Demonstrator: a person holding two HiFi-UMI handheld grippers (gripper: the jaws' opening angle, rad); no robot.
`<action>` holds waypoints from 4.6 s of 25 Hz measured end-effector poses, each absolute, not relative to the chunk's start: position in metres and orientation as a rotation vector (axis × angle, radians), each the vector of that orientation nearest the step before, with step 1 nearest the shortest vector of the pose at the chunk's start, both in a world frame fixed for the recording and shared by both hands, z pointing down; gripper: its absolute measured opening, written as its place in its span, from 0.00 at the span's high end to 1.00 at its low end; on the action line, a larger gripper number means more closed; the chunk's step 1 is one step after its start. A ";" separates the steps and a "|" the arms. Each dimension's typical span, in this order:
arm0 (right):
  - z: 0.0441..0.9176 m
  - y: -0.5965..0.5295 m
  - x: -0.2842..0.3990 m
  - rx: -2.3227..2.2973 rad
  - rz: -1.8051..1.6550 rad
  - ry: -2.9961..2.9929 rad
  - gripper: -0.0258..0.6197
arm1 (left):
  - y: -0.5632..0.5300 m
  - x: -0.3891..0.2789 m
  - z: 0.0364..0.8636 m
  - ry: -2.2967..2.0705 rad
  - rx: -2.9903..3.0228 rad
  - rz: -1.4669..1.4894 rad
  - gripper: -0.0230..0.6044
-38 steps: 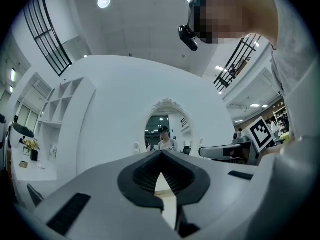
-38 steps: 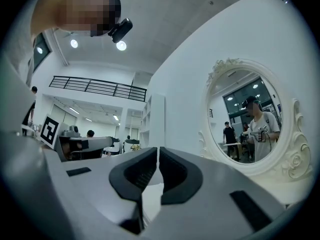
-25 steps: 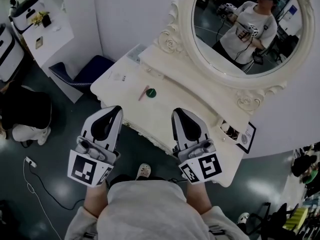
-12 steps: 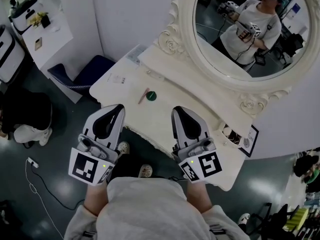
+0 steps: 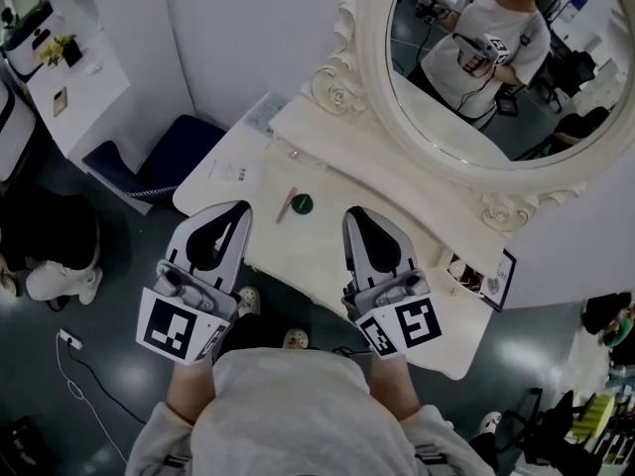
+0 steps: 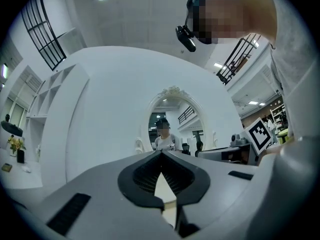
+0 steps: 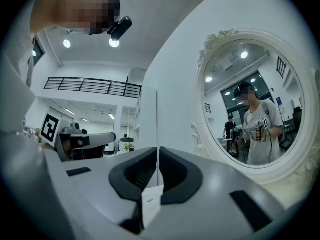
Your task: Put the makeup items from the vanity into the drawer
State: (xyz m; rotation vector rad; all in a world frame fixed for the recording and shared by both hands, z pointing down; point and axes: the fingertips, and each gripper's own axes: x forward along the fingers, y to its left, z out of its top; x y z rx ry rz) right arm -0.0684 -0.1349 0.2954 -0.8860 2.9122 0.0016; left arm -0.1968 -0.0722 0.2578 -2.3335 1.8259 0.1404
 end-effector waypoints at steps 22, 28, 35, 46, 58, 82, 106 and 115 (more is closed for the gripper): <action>0.340 -0.206 -0.113 -1.248 -0.099 2.903 0.92 | -0.161 -0.247 0.282 1.596 -2.552 0.141 0.94; 0.370 -0.221 -0.121 -1.362 -0.197 2.939 0.92 | -0.178 -0.249 0.304 1.511 -2.660 0.008 0.94; 0.417 -0.233 -0.124 -1.507 -0.405 2.947 0.92 | -0.199 -0.249 0.317 1.437 -2.745 -0.035 0.94; 0.501 -0.237 -0.132 -1.670 -0.697 2.976 0.91 | -0.221 -0.253 0.336 1.334 -2.815 -0.054 0.94; 0.578 -0.234 -0.138 -1.877 -0.971 2.955 0.91 | -0.227 -0.261 0.350 1.272 -2.852 -0.068 0.94; 0.618 -0.239 -0.146 -2.058 -1.032 2.981 0.93 | -0.231 -0.278 0.363 1.294 -2.867 -0.093 0.94; 0.487 -0.239 -0.124 -1.814 -0.655 2.810 0.93 | -0.217 -0.245 0.350 1.255 -2.873 -0.104 0.94; 0.443 -0.227 -0.118 -1.724 -0.451 2.742 0.93 | -0.210 -0.232 0.347 1.212 -2.898 -0.084 0.94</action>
